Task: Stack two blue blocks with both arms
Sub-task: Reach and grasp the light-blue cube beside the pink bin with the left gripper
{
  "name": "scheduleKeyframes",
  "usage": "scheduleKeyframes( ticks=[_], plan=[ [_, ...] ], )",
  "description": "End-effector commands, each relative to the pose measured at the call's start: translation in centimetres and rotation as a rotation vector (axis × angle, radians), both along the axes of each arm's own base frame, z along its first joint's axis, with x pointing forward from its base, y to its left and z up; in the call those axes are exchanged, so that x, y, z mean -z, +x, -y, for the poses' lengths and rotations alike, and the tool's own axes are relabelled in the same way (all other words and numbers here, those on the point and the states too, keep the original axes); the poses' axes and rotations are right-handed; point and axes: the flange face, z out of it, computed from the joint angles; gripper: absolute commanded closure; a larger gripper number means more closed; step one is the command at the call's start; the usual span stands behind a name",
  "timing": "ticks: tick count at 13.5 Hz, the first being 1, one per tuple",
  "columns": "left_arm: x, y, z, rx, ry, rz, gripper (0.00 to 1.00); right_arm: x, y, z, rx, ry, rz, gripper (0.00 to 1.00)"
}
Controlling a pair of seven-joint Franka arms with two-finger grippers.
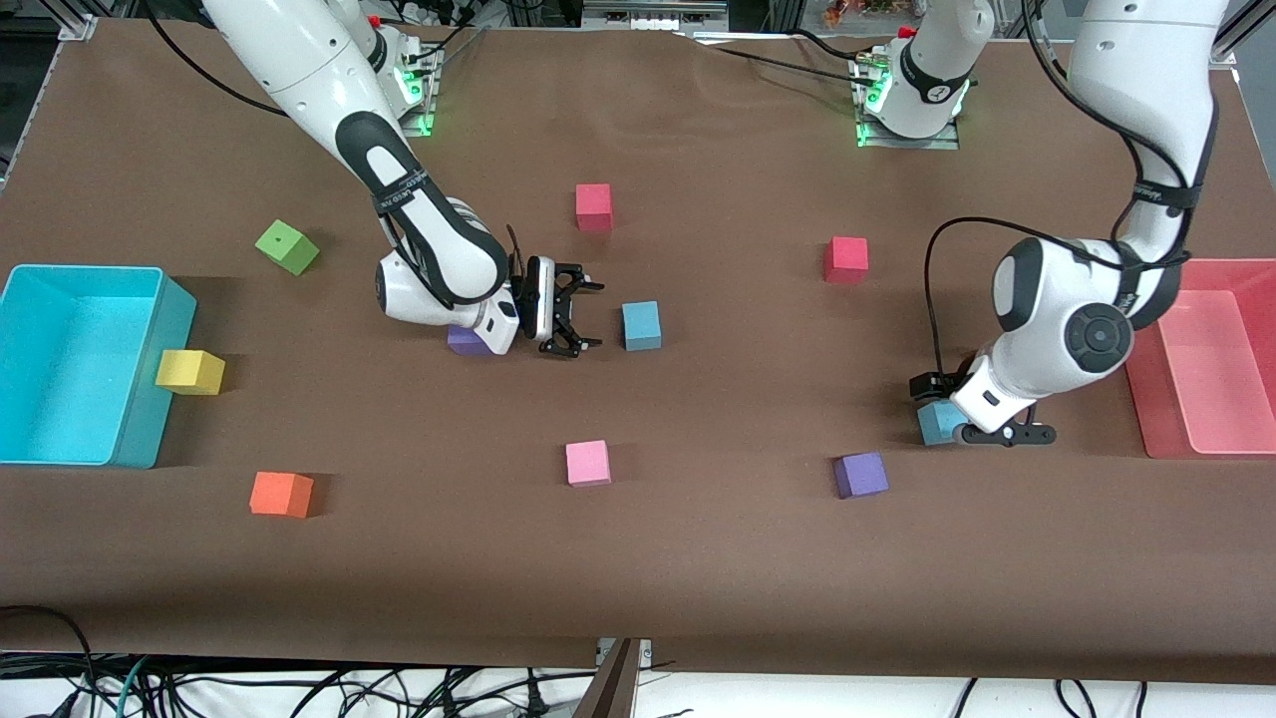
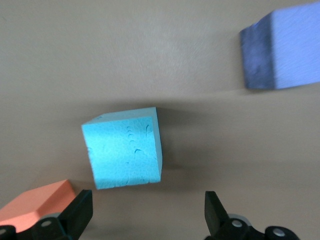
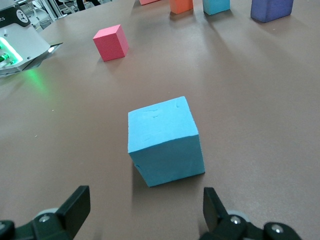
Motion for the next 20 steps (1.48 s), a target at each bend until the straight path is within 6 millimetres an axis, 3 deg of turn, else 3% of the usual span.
scheduleKeyframes(
  ticks=[1,5,9,13,15,20],
  plan=[
    [-1.0,-0.3,-1.1,-0.028,0.01,0.039,0.03,0.0,-0.2,0.1,0.004,0.025,0.002,0.0],
    [0.6,0.2,-1.8,-0.053,0.01,0.072,0.04,-0.1,-0.2,-0.1,0.001,0.028,0.004,0.0],
    [2.1,0.8,-1.1,-0.085,0.015,0.112,0.06,-0.2,-0.1,-0.2,0.002,0.031,0.004,0.0],
    [2.6,1.1,-1.5,-0.08,0.03,0.141,0.07,-0.2,-0.1,-0.2,0.002,0.031,0.004,0.0],
    [2.9,1.1,-1.8,-0.079,0.033,0.143,0.13,-0.3,-0.1,-0.2,0.002,0.031,0.006,0.0],
    [2.9,1.1,-1.3,-0.063,0.037,0.144,0.57,-0.3,-0.1,-0.2,0.002,0.032,0.005,0.0]
  ],
)
